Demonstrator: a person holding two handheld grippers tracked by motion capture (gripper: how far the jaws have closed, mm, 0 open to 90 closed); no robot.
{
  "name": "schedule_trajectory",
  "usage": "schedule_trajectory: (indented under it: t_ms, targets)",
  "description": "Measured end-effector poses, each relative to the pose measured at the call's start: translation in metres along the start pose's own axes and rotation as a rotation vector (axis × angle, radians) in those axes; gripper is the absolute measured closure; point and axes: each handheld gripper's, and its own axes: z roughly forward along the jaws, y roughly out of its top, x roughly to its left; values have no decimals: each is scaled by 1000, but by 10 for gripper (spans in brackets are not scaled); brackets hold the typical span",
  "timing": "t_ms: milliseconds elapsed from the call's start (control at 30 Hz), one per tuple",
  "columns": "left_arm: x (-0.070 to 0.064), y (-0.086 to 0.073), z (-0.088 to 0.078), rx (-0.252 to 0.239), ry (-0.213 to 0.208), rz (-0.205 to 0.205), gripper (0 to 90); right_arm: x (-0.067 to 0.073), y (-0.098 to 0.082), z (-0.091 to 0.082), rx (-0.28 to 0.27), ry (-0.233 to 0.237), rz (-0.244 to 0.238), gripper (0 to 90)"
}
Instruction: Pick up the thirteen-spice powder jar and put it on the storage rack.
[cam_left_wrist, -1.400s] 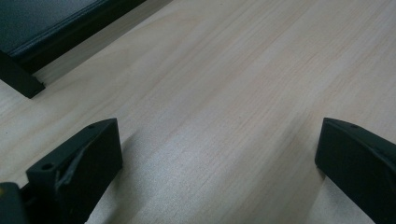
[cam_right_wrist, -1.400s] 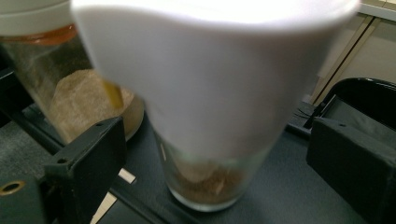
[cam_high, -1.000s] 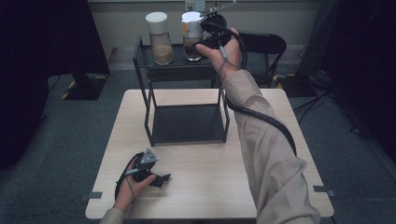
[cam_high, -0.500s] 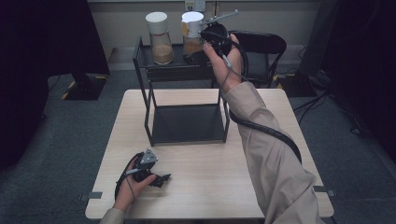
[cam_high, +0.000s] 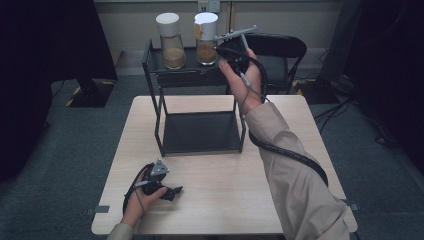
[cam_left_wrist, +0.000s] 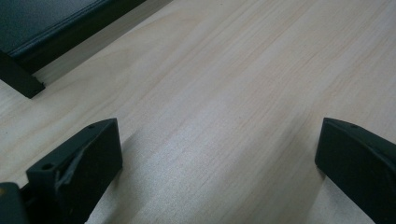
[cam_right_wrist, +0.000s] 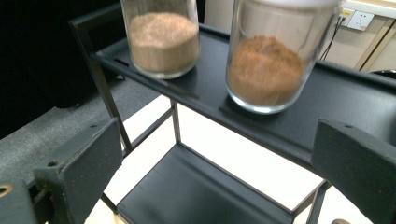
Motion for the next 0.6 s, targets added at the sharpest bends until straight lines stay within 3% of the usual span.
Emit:
schedule_trajectory:
  t_ms: [467,600]
  targets:
    - [0,0,0,1,0,0,0,-1,-30,-6,13,2,8,9]
    - [0,0,0,2,-1,0,0,-1,-37,-7,20,8,-10,10]
